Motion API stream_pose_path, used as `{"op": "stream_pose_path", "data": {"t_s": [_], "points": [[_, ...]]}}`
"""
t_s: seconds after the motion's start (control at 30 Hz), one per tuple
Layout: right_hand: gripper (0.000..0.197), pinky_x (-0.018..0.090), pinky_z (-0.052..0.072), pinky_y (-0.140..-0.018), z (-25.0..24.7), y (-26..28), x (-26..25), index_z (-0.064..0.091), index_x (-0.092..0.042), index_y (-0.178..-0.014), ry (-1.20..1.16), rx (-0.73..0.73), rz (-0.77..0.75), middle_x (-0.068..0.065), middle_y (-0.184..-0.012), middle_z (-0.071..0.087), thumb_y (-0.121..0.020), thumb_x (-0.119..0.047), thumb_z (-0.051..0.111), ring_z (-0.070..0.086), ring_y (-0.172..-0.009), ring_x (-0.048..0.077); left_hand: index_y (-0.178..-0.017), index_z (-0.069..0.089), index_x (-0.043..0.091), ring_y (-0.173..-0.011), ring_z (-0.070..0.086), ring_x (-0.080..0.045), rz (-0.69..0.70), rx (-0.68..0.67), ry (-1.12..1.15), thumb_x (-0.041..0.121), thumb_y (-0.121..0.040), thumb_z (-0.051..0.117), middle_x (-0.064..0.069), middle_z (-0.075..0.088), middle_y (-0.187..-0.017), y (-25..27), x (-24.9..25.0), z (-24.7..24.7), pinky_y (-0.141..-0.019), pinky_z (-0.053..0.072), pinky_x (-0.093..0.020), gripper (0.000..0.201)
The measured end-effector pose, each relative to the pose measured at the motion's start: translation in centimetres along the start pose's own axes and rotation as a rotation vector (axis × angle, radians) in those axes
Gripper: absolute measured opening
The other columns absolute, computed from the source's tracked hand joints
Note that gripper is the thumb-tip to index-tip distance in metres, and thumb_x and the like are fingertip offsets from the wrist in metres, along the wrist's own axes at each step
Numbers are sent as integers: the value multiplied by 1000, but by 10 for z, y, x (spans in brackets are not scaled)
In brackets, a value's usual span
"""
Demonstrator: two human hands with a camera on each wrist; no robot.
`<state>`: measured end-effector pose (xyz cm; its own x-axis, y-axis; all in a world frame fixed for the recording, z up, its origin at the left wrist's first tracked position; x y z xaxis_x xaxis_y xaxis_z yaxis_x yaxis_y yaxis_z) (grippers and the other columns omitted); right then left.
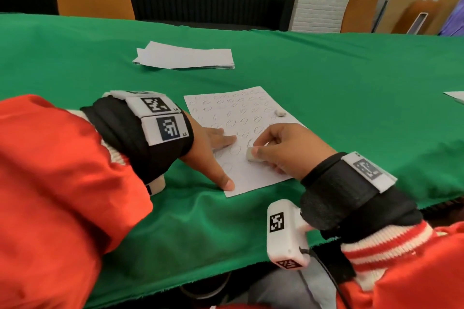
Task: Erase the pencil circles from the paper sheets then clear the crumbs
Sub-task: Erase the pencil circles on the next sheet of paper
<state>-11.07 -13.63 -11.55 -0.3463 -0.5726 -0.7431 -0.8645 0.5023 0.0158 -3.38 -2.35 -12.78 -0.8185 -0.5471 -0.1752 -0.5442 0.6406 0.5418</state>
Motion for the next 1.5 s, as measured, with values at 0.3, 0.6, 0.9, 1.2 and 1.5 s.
{"op": "stream_pose_path", "data": {"t_s": [0.3,0.6,0.9,1.2,1.5], "points": [[12,22,43,-56,10,-4,-1,63,-19,-70,-31,-53,16,-9,-54,58,-77,-20,73,50,-51,8,-148,-14,37,-146,-3,-10,8,-17,3,70,-79,49,12,-17,-157,-1,1,2,-116,1,-35,99],[14,25,43,-57,6,-11,5,62,-19,-68,-44,-51,48,-11,-48,55,-77,-21,73,47,-49,7,-148,-17,34,-146,0,-12,-4,-5,12,73,-74,54,15,-24,-154,-1,-14,5,-117,6,-36,110],[9,19,40,-53,8,-7,1,63,-15,-75,-37,-79,48,-8,-57,57,-79,-19,71,47,-50,6,-149,-13,31,-146,2,-11,4,-12,44,74,-78,46,15,-16,-156,-1,-18,12,-119,5,-38,102],[9,25,43,-64,24,5,-36,60,-22,-76,-62,-116,-52,-8,-68,59,-83,-18,64,49,-61,7,-150,-12,33,-146,3,-10,-3,6,-10,80,-73,44,17,-15,-156,-3,-19,11,-118,6,-38,106],[12,25,43,-58,34,-5,-25,60,-20,-70,94,-168,56,-7,-61,56,-81,-15,64,47,-56,10,-151,-9,29,-146,1,-8,-3,29,32,76,-76,47,15,-12,-157,-1,-18,8,-116,2,-34,104]]}}
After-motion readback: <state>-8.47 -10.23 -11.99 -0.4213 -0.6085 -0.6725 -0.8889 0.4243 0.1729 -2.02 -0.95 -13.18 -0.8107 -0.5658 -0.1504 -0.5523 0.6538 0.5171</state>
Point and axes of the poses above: each hand's wrist, its own y-axis away from the middle knuckle, its own z-axis out of the palm, x = y × z, the point moved 9 cm from there along -y, towards the middle knuckle
